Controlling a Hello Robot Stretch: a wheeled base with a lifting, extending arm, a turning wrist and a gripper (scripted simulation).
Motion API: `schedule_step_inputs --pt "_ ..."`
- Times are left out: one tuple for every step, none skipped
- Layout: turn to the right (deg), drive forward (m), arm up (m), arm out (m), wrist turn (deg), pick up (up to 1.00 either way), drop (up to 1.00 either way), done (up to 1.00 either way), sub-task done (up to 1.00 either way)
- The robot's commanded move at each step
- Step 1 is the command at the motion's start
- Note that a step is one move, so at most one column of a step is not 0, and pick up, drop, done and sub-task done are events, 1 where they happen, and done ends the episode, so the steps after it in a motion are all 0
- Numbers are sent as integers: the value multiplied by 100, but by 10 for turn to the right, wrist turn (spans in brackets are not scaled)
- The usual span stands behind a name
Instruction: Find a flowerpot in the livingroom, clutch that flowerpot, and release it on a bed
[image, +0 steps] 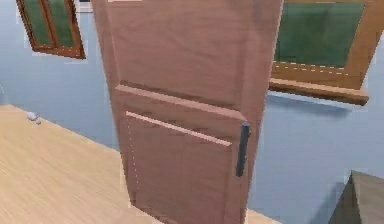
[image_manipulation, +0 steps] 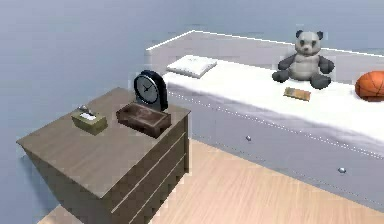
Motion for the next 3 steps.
schedule_step_inputs --pt "0 20 0 0 0 0 0 0 0" --pt "-450 0 0 0 0 0 0 0 0" --pt "-120 0 0 0 0 0 0 0 0"
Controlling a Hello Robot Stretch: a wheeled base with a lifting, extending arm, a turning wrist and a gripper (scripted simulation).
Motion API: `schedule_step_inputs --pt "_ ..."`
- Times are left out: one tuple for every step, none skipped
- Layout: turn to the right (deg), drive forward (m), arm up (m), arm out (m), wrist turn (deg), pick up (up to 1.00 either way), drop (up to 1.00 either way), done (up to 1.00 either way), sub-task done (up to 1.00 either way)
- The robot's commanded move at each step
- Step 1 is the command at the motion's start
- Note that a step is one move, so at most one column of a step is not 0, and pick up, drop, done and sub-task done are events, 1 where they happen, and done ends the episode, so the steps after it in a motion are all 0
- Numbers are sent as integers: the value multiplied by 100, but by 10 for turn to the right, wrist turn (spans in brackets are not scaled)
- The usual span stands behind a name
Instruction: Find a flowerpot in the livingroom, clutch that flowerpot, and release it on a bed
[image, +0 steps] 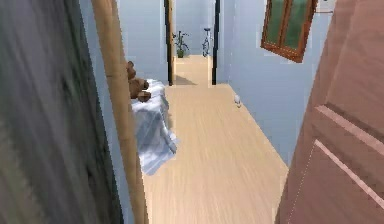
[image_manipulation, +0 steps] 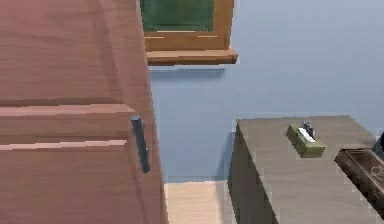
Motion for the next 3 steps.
schedule_step_inputs --pt "0 75 0 0 0 0 0 0 0" --pt "90 0 0 0 0 0 0 0 0" --pt "0 100 0 0 0 0 0 0 0"
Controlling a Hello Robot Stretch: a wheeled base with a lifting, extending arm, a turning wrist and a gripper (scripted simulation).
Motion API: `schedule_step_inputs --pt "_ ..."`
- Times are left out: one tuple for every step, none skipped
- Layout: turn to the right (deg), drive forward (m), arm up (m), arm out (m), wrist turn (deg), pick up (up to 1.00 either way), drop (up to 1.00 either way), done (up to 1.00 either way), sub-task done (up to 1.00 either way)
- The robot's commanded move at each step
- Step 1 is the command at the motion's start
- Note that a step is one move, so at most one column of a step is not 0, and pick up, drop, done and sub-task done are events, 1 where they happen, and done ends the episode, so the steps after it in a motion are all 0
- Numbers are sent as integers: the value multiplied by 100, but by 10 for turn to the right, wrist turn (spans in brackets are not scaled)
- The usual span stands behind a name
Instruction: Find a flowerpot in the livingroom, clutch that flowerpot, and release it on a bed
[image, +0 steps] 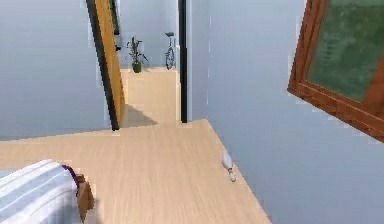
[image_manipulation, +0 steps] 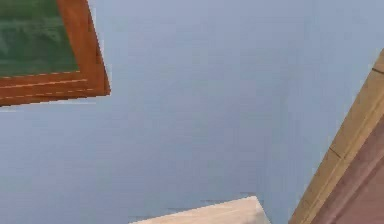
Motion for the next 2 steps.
schedule_step_inputs --pt "150 0 0 0 0 0 0 0 0" --pt "0 5 0 0 0 0 0 0 0"
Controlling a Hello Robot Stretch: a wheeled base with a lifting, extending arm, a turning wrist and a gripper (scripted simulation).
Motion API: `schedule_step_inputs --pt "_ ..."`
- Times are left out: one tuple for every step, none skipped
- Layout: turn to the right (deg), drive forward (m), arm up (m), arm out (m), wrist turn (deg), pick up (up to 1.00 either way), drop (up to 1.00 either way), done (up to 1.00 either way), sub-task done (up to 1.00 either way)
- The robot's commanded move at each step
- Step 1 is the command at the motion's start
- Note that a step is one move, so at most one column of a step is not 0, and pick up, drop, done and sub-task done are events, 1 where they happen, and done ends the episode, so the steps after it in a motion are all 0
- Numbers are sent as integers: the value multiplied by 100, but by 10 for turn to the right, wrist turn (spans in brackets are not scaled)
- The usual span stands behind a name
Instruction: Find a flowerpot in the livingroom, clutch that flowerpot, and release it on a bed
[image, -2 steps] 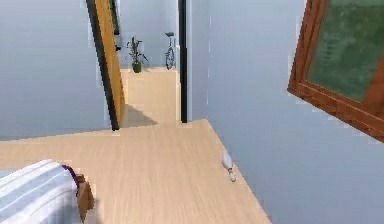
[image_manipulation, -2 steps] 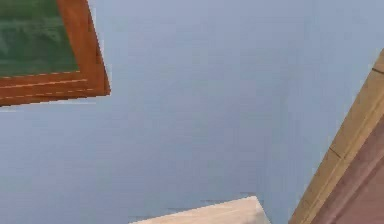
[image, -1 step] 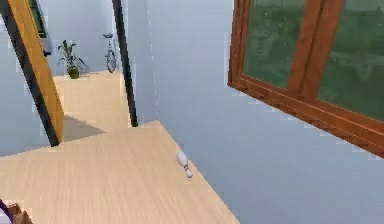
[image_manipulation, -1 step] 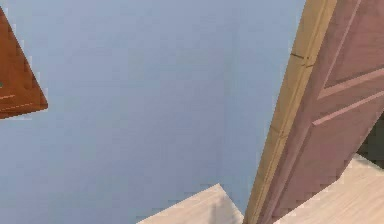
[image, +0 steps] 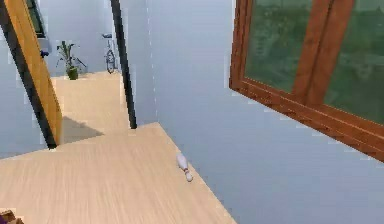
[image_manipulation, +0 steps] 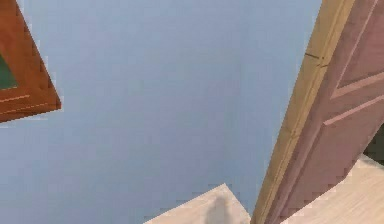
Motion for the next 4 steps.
schedule_step_inputs --pt "-240 0 0 0 0 0 0 0 0" --pt "0 100 0 0 0 0 0 0 0" --pt "0 100 0 0 0 0 0 0 0" --pt "-30 0 0 0 0 0 0 0 0"
